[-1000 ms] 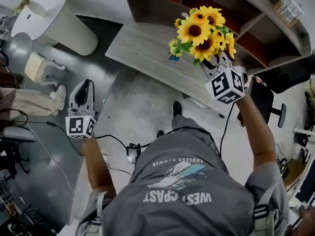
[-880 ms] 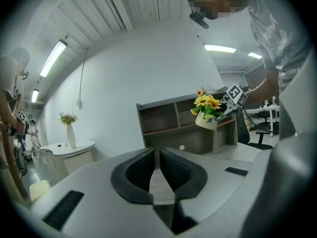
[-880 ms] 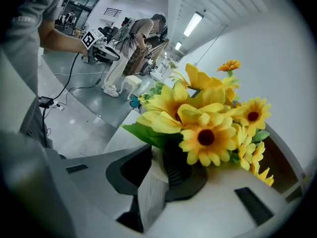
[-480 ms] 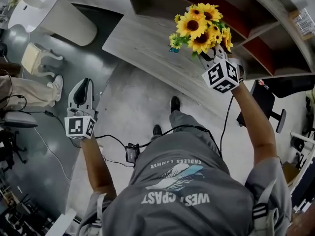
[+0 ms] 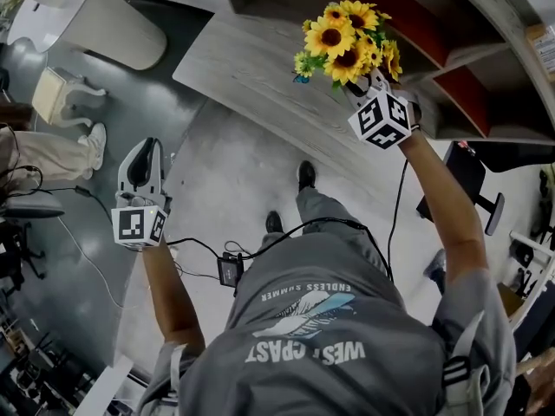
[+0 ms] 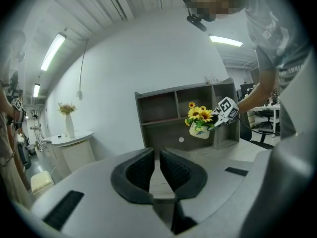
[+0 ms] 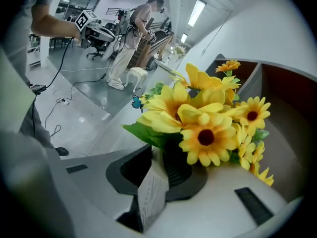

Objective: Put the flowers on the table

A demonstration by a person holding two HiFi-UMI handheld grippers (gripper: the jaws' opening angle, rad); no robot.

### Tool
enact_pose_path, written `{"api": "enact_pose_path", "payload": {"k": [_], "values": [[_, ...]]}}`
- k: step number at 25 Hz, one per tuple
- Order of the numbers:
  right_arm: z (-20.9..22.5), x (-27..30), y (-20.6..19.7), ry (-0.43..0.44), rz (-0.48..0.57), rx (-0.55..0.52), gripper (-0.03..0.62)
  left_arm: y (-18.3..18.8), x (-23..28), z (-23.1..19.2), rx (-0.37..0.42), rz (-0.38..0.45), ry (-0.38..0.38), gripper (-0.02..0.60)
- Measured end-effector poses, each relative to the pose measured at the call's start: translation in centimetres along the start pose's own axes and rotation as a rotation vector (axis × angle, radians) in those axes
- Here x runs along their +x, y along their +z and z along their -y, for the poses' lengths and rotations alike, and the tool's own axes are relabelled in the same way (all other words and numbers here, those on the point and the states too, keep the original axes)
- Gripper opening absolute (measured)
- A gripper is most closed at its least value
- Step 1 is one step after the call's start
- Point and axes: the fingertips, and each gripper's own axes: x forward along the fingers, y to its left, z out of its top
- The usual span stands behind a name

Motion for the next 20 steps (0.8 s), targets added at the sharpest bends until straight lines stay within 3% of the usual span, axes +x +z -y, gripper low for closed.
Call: {"api": "enact_pose_path", "payload": {"k": [20], "values": [[-3.1,9.8,-6.2,0.108,-0.076,-0.002,0.098,-2.4,1.8,1.1,-0.035,-0.064,-0.001,0.046]]}}
